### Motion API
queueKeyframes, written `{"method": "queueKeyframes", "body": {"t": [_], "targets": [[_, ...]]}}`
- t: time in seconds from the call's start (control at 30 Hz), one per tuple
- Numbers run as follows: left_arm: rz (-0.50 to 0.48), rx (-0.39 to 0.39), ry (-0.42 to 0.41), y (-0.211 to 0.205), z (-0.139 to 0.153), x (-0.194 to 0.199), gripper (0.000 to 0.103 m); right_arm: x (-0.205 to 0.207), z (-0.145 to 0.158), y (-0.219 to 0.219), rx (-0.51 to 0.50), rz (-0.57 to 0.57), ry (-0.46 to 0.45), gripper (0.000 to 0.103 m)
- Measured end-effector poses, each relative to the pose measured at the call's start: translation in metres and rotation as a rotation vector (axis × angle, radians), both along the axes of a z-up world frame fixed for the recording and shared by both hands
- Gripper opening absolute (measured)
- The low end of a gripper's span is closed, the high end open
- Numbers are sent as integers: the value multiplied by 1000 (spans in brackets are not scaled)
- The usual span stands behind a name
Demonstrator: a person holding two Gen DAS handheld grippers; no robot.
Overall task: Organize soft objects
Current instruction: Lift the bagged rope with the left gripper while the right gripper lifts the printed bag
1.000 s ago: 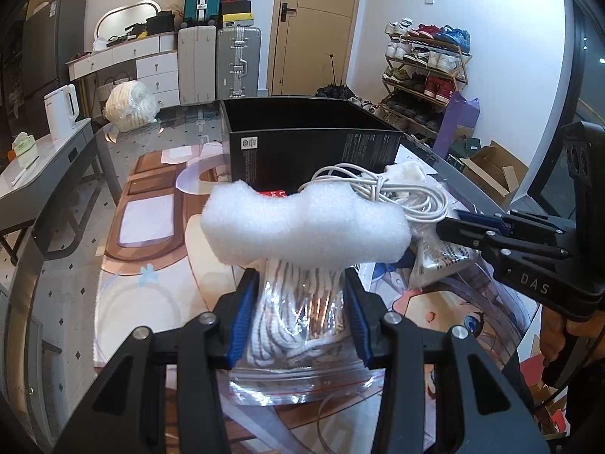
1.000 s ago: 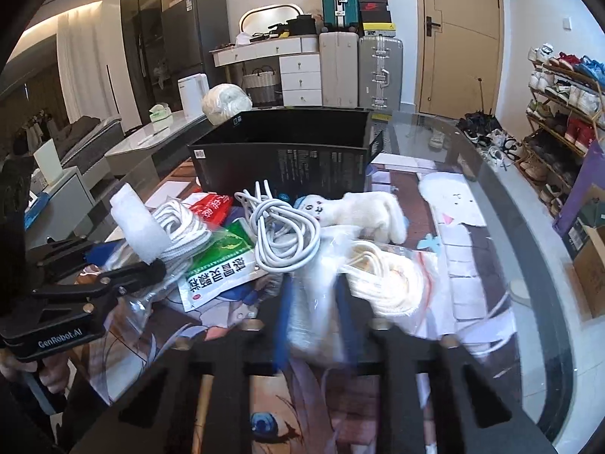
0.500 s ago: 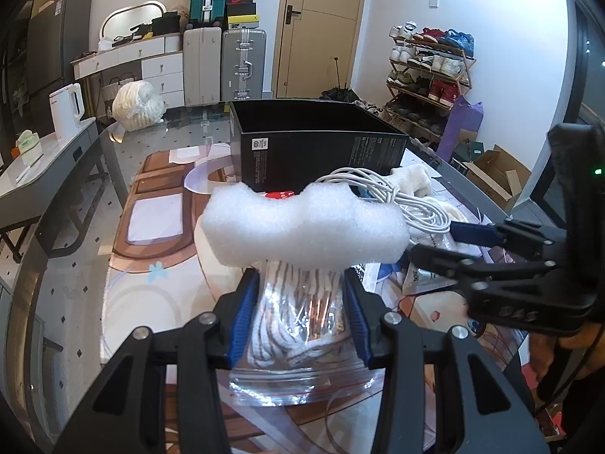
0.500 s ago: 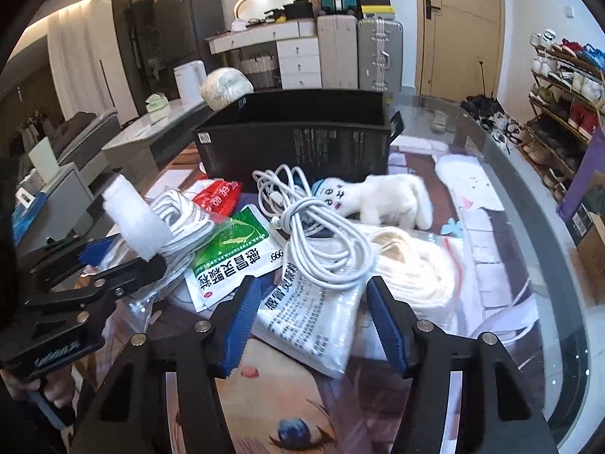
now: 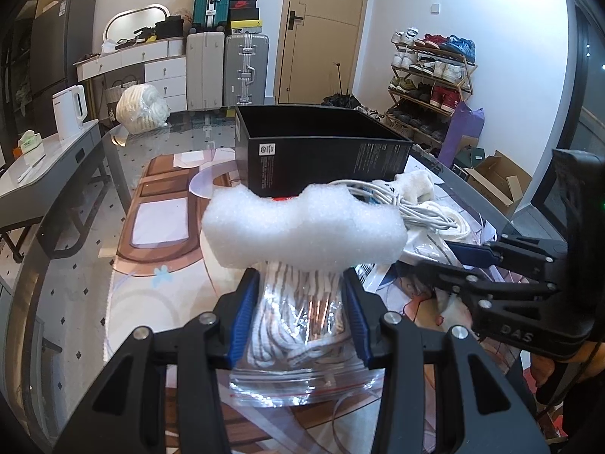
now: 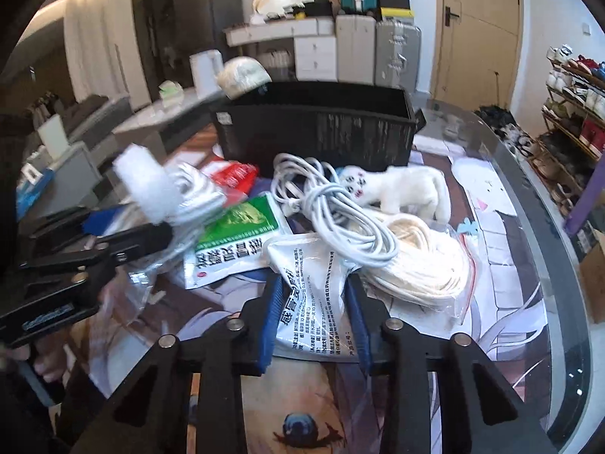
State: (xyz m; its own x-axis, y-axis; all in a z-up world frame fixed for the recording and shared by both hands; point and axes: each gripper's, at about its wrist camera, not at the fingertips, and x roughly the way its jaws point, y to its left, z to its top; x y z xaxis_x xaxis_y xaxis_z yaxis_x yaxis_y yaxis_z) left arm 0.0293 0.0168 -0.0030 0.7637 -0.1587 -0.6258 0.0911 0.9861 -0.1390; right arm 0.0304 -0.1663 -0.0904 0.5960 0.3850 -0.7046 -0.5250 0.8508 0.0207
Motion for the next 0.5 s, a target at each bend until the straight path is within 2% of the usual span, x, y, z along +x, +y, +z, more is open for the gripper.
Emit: {"method": "queueKeyframes", "body": {"t": [0.17, 0.33, 0.5], "targets": [[-13, -20, -17, -2, 7, -3, 42, -17, 11, -6, 63, 48, -21, 31], [-45, 14, -21, -14, 18, -6, 35, -31, 30, -9, 103, 64, -64, 31], [-65, 29, -21, -21, 26, -1, 35, -35, 45, -17, 126, 47, -99, 31]]}}
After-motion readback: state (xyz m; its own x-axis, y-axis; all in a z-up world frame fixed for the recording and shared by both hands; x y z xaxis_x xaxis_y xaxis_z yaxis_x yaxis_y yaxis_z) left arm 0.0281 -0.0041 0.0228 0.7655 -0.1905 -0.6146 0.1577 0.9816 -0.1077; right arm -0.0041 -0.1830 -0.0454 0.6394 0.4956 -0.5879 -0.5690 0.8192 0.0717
